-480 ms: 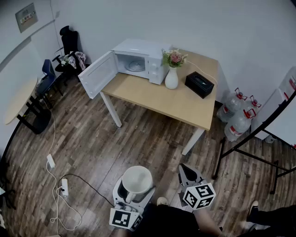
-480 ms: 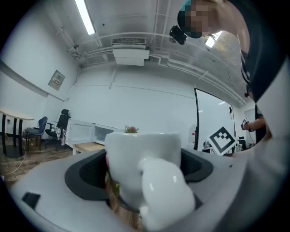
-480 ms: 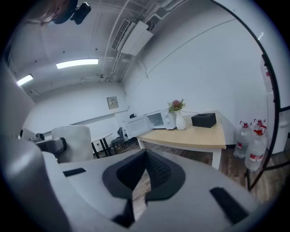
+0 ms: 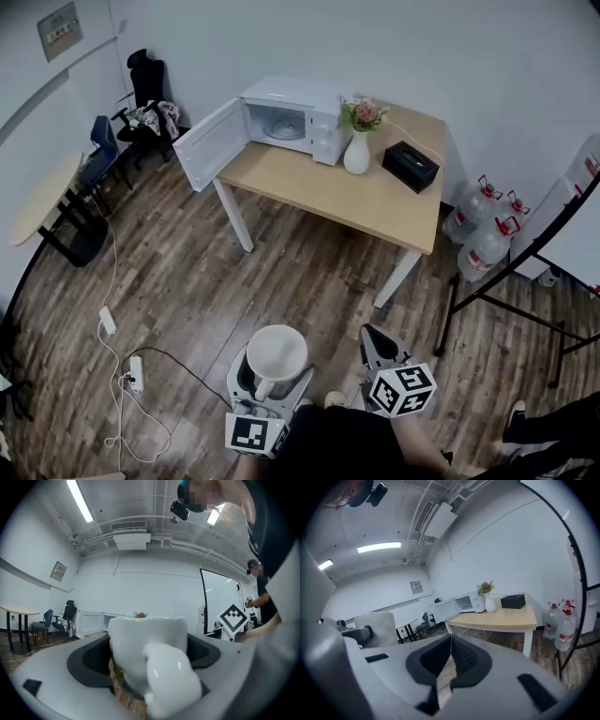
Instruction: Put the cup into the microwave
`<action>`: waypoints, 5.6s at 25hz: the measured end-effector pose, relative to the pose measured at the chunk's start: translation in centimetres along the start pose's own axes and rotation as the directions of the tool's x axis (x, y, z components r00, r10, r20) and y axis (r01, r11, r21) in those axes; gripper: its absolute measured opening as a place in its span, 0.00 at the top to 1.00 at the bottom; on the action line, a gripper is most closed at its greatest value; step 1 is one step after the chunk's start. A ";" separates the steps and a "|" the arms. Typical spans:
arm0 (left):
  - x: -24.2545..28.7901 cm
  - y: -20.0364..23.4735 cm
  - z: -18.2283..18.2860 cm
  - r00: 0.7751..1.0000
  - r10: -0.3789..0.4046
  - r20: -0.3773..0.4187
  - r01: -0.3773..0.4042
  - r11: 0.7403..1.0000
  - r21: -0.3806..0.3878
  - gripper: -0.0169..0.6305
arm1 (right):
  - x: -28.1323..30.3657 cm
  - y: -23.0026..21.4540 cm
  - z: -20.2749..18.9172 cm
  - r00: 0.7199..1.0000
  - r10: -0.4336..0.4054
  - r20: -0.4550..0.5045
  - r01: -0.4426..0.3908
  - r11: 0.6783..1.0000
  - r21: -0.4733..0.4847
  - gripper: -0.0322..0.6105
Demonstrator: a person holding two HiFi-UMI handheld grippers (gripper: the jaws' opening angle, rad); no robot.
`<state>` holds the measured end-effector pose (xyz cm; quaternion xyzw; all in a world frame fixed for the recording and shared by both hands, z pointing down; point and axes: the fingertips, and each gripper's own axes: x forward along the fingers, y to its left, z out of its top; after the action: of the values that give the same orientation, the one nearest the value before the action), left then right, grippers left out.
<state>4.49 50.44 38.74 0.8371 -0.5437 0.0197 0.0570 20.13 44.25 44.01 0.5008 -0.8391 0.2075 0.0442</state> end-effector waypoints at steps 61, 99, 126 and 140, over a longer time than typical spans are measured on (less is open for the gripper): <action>24.5 17.4 1.6 0.991 0.126 0.046 -0.125 0.992 -0.014 0.27 | 28.8 -7.4 8.0 0.995 0.097 -0.037 -0.095 0.994 0.050 0.96; 34.6 26.4 1.4 0.990 0.142 0.005 -0.142 0.988 -0.060 0.27 | 41.7 -8.4 10.2 0.988 0.134 -0.081 -0.122 0.983 0.139 0.96; 52.4 40.9 4.4 0.994 -0.099 -0.036 0.099 0.995 -0.019 0.27 | 59.5 -10.8 16.4 0.998 -0.035 -0.056 0.047 0.975 0.215 0.96; 58.3 44.2 3.8 0.980 -0.187 -0.068 0.185 0.982 -0.036 0.27 | 62.9 -12.8 17.0 0.990 -0.133 -0.048 0.141 0.958 0.251 0.96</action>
<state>-12.17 -20.76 43.78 0.8821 -0.4609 0.0360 0.0902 2.30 -19.44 50.18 0.5561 -0.7682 0.3172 0.0069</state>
